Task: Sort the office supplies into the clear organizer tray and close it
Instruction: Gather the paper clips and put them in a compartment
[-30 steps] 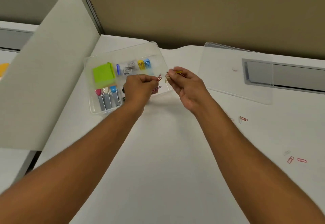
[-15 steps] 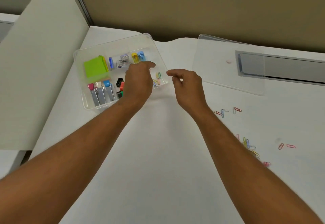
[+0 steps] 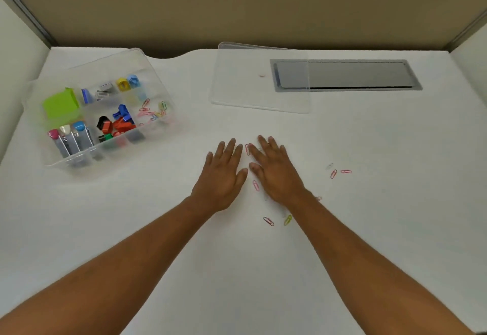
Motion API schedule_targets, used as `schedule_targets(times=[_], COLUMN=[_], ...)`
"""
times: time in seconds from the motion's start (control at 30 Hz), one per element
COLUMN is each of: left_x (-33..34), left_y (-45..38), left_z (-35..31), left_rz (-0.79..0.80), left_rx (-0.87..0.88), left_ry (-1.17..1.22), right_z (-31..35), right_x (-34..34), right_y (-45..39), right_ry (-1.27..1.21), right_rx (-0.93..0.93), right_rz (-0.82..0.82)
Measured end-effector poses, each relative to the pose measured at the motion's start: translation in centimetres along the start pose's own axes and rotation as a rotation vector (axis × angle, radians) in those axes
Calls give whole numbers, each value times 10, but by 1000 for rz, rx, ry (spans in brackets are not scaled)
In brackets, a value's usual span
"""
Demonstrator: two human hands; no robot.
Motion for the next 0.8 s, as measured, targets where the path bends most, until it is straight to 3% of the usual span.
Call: schedule_targets(times=[0.17, 0.23, 0.33, 0.4, 0.47, 0.63, 0.8], left_x=[41, 50, 53, 52, 51, 63, 64], left_y=[38, 54, 66, 59, 43, 26, 53], left_z=[-32, -43, -52, -54, -57, -71, -81], left_rz=[-22, -38, -101, -155, -172, -65, -88], left_rx=[109, 127, 117, 53, -40, 8, 29], left_ry=[-114, -98, -23, -27, -50, -174, -39], right_z=[-15, -33, -90, -126, -142, -90, -46], right_x=[-10, -25, -50, -56, -51, -20, -17], right_y=[62, 85, 108, 115, 113, 95, 111], right_ry=[-112, -229, -212, -114, -44, 11, -253], right_rx=[-107, -65, 201, 437, 526, 220, 29], right_rz=[0, -82, -352, -300, -184, -156, -146])
Point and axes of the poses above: each hand's wrist, its own y-axis away from the middle knuckle, its own x-axis out of the palm, z = x × y, the point moved 3 cm from there along -y, towards the middle knuckle, and after that the axes turned 9 degrees about -z, right-handed, at the moved point
